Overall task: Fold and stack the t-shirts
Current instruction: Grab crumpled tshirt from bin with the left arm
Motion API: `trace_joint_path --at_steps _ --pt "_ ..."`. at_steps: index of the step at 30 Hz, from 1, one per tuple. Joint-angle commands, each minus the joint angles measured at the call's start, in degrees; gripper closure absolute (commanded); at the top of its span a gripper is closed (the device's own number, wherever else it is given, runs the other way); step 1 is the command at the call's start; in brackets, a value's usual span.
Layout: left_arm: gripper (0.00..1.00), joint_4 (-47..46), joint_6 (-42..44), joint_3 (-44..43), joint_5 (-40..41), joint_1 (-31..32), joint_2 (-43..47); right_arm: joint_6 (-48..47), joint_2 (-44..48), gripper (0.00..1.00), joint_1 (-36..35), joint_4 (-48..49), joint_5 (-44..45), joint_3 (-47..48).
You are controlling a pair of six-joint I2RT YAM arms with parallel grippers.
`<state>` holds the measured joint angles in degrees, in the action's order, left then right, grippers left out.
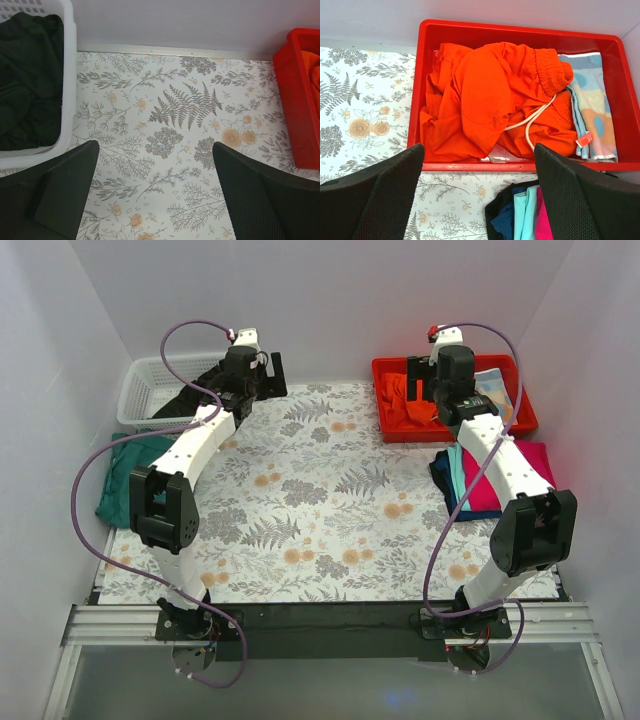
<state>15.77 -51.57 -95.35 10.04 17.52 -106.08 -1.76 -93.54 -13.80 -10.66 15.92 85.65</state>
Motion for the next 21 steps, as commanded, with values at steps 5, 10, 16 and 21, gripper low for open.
trace_joint_path --at_steps 5,10,16,21 --pt "0.03 0.0 1.0 -0.6 2.9 0.0 1.9 -1.1 -0.6 0.05 -0.8 -0.2 0.4 3.5" --pt "0.03 0.5 1.2 -3.0 4.2 0.0 -0.3 -0.9 -1.6 0.05 -1.0 -1.6 0.3 4.9" --pt "0.03 0.5 -0.3 -4.1 4.5 0.0 -1.5 -0.7 -0.9 0.05 -1.1 -1.9 1.6 3.4" --pt "0.03 2.2 -5.5 -7.2 10.0 -1.3 -4.1 -0.3 -0.6 0.05 -1.1 -1.9 2.3 3.0"
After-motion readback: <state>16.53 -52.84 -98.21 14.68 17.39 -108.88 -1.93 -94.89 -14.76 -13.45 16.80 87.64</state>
